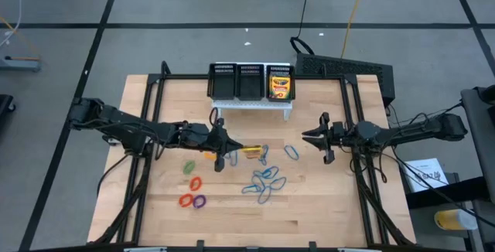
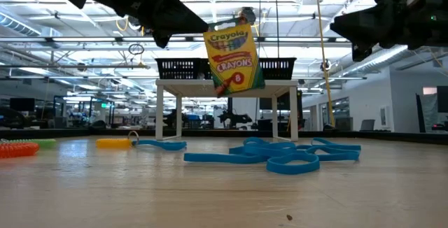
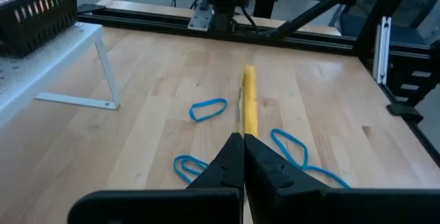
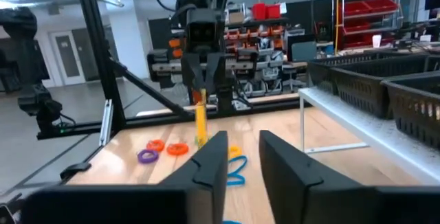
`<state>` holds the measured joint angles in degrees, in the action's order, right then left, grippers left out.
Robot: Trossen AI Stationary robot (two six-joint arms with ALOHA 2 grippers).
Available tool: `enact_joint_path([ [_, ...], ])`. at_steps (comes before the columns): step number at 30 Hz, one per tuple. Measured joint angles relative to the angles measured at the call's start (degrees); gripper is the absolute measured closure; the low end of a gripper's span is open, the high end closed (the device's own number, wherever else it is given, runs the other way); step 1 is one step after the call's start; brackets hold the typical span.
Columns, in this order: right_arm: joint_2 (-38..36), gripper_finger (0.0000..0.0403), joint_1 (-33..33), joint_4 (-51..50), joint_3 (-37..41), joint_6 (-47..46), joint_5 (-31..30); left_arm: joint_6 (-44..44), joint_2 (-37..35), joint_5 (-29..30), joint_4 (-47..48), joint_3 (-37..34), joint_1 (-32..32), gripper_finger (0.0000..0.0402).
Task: Pick & Place Office Desk Supplies
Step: Put the crayon box into the right black bin
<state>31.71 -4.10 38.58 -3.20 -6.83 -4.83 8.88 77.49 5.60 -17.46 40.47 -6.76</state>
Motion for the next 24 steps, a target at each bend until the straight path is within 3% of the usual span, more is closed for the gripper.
enact_joint_path([
  [10,12.5,0.0233,0.0,15.0,0.0,-1.5,-4.2,0.4,0.0,0.1,0.0,0.0,0.0,0.0401],
  [17,22.2,0.0194,0.0,22.7,-0.6,0.5,-4.2,0.5,0.0,0.5,-0.9,0.0,0.2,0.0401],
  [24,31.9,0.0176,-0.3,22.9,-6.6,3.9,-4.0,0.4,1.5,0.4,-3.9,0.0,1.1,0.0401],
])
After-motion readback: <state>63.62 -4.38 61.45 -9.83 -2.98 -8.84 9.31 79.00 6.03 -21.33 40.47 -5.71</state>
